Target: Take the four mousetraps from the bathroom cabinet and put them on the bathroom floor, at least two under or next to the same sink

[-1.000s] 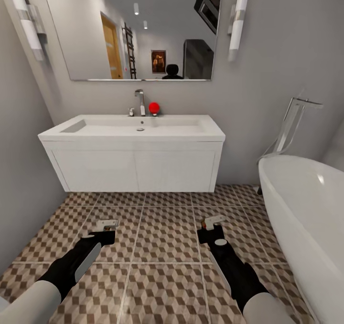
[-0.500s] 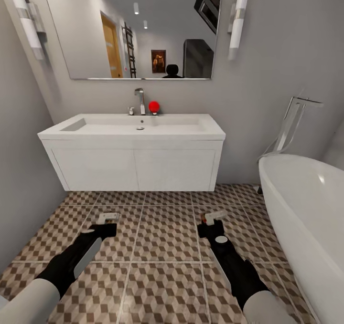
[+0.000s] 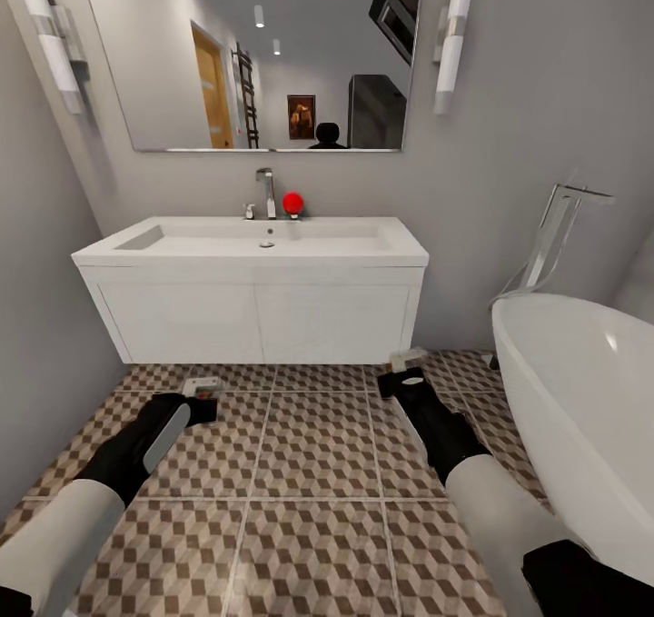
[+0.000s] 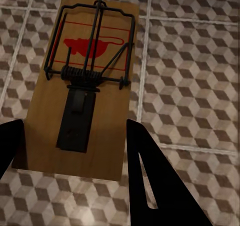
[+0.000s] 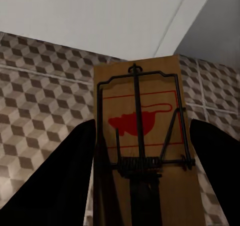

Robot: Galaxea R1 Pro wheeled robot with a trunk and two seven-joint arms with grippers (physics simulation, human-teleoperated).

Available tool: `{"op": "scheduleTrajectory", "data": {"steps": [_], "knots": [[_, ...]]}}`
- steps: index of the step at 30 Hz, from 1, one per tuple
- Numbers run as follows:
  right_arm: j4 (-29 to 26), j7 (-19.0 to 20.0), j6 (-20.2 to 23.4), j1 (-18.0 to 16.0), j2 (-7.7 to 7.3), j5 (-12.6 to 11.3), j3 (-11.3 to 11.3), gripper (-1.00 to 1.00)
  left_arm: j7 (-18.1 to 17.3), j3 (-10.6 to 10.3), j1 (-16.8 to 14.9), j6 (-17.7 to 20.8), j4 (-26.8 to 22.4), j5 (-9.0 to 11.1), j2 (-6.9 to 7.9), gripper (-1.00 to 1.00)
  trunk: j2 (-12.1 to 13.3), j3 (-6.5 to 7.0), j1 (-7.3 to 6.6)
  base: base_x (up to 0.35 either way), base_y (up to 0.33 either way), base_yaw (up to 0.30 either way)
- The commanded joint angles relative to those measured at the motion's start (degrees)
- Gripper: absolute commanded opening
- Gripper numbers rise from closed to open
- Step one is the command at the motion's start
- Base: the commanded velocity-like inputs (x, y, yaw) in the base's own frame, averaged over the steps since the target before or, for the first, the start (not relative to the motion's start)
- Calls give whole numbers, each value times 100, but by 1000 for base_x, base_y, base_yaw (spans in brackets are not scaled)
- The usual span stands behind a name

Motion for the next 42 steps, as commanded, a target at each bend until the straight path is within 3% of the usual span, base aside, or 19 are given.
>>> {"op": "scheduleTrajectory", "data": {"steps": [1, 9, 22, 39, 42], "knots": [[176, -17, 41, -148, 30, 23, 14, -100, 60, -19, -25, 32, 9, 41, 6, -100, -3, -6, -1, 0, 0, 0], [478, 1, 12, -401, 107, 6, 6, -100, 32, -23, -63, -133, 209, 49, 11, -100, -3, -6, -1, 0, 0, 0], [567, 33, -307, -404, 104, -18, 18, -100, 4, -72, -65, -194, 176, 50, 17, -100, -3, -6, -1, 0, 0, 0], [571, 36, -359, -396, 103, -31, 18, -100, 16, -82, -65, -186, 154, 50, 18, -100, -3, -6, -1, 0, 0, 0], [571, 39, -362, -395, 103, -31, 18, -100, 22, -79, -65, -186, 151, 50, 23, -100, -123, -67, 65, 0, 0, 0]]}}
